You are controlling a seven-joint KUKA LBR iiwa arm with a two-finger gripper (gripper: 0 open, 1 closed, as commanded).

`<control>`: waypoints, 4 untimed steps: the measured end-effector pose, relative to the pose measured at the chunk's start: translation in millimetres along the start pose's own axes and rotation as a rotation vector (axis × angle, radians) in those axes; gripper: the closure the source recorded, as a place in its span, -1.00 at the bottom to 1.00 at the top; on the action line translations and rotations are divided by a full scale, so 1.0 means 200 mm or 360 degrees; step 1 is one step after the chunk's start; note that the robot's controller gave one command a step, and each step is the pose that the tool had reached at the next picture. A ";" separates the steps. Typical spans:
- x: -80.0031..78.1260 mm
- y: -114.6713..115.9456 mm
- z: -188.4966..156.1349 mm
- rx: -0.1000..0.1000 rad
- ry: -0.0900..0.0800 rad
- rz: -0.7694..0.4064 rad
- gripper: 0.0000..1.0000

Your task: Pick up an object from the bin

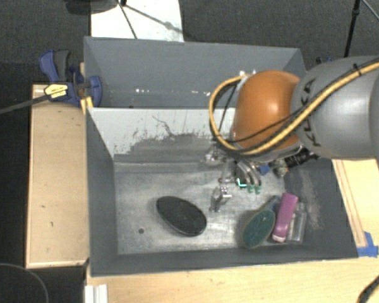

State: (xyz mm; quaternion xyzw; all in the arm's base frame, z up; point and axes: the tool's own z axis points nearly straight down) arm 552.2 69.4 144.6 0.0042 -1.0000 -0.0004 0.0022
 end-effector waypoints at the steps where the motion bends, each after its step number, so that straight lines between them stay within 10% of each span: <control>1: 0.34 0.32 0.11 -0.0003 -0.0002 0.0302 -1.00; 2: 0.32 0.21 0.35 0.0000 -0.0005 0.0550 -1.00; 3: 0.31 0.22 0.34 -0.0003 -0.0014 0.0557 1.00; 4: 0.23 0.29 -0.50 -0.0002 -0.0020 0.0174 1.00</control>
Offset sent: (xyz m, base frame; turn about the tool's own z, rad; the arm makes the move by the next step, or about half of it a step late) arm -0.0664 0.0601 -0.0216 0.1937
